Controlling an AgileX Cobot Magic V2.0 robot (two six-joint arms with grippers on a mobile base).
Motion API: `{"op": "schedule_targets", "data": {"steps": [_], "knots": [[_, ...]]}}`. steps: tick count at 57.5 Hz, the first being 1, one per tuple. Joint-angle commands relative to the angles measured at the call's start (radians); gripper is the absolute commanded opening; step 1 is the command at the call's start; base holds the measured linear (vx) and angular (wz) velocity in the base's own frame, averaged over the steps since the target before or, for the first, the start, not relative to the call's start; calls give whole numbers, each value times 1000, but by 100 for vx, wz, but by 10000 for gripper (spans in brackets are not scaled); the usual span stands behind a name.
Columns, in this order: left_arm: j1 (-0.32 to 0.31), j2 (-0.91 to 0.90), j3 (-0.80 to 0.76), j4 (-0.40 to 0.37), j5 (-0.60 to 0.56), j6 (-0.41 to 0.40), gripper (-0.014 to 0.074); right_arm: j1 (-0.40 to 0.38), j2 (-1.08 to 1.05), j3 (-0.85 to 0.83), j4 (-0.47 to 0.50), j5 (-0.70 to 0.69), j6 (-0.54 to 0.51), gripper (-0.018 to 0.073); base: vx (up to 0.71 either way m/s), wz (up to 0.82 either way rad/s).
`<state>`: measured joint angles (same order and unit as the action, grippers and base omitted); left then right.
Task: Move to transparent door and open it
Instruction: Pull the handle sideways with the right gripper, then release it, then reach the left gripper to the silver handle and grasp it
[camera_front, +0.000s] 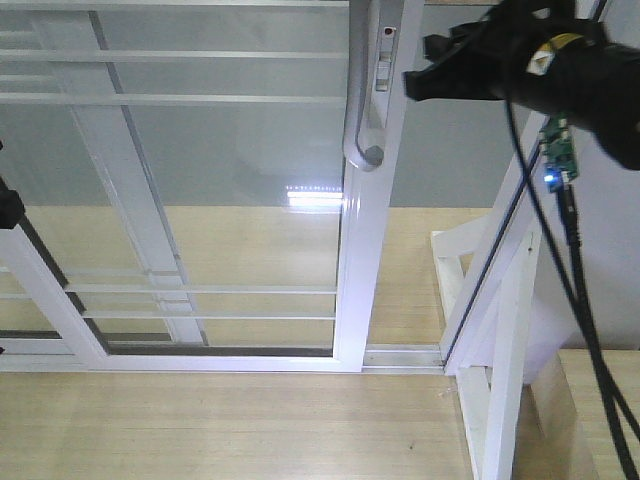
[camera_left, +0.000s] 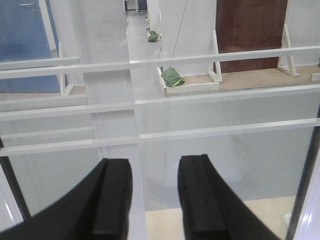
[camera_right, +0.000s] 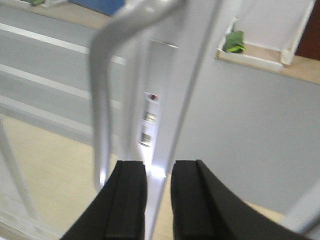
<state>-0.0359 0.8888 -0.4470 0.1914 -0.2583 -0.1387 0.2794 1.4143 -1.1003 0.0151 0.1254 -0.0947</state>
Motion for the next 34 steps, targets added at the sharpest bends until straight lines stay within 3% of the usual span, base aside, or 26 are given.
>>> {"op": "schedule_targets", "data": {"steps": [1,10,19,30,34], "knots": [[-6,-6,-30,-5,-89,-5,380,-93,-90,-28,-7,60,-11,254,0,0],[-6,-6,-30,-5,-87,-5,380,-246,-185,-28,-15,202,-57,254,0,0],[-6,-6,-30,-5,-82,-5,380,-333,-268,-28,-10,337,-102,254,0,0],[-6,-3,-30,-2,-75,-5,380,-387,-400,123,-15,294,-101,254,0,0],[-15,8,-30,39,-79,-5,380,-394,-445,209,-15,287,-100,254,0,0]]}}
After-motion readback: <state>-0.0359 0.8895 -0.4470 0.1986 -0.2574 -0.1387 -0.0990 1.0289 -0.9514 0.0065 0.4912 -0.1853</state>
